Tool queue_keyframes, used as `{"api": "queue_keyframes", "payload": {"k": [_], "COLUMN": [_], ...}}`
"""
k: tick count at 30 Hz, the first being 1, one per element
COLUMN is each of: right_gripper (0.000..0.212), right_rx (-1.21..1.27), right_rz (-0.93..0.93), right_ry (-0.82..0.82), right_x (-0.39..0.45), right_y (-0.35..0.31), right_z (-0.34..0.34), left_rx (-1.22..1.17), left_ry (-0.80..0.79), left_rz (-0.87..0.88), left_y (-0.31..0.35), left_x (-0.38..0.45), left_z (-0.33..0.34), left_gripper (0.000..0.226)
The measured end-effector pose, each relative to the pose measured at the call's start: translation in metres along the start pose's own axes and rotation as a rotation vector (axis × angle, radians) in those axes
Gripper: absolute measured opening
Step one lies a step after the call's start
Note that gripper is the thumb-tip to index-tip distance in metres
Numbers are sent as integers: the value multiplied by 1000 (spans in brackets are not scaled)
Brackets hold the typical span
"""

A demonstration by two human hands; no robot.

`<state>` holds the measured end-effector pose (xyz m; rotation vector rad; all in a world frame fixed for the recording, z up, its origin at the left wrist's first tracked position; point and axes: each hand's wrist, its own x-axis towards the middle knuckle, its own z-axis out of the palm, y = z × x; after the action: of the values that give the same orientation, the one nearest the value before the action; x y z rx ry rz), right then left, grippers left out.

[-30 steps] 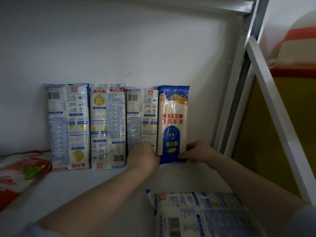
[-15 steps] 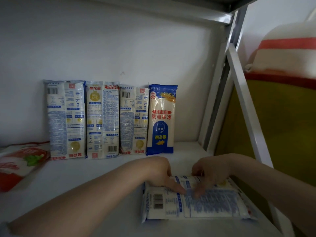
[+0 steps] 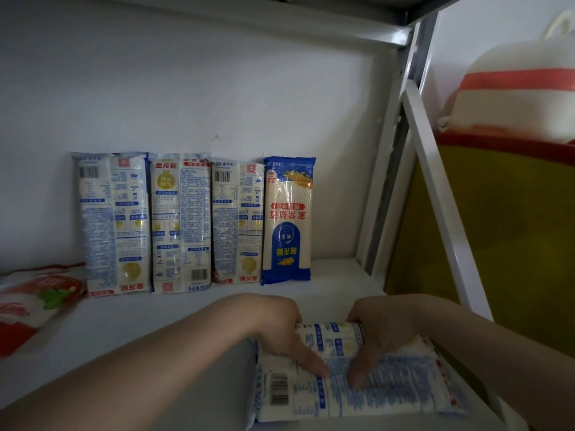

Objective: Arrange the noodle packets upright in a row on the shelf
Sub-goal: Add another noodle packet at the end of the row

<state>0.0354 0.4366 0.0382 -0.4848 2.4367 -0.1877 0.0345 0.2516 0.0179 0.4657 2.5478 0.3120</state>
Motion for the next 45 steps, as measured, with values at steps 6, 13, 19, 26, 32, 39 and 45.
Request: {"api": "queue_keyframes", "payload": {"k": [6, 13, 19, 26, 32, 39, 45], "right_gripper": [16, 31, 21, 24, 14, 24, 45], "right_rx": [27, 207, 635, 1189, 1268, 1208, 1223], "right_rz": [-107, -88, -108, -289, -366, -350, -358], "right_ry": [84, 421, 744, 869, 919, 846, 430], "right_x": [-6, -3, -10, 3, 17, 17, 17], "right_y": [-3, 0, 3, -9, -16, -8, 14], "right_z": [0, -3, -3, 12, 27, 36, 40], "left_rx": [-36, -27, -872, -1130, -1113, -1123, -1133], "left_ry": [38, 493, 628, 486, 614, 605, 529], "left_rz": [23, 65, 186, 334, 348, 440, 489], "left_y": [-7, -11, -31, -8, 12, 6, 7], "left_x": [-9, -30, -43, -24, -8, 1, 6], "left_z": [-3, -42, -58, -20, -9, -1, 1], "left_gripper": [72, 52, 75, 35, 13, 16, 17]}}
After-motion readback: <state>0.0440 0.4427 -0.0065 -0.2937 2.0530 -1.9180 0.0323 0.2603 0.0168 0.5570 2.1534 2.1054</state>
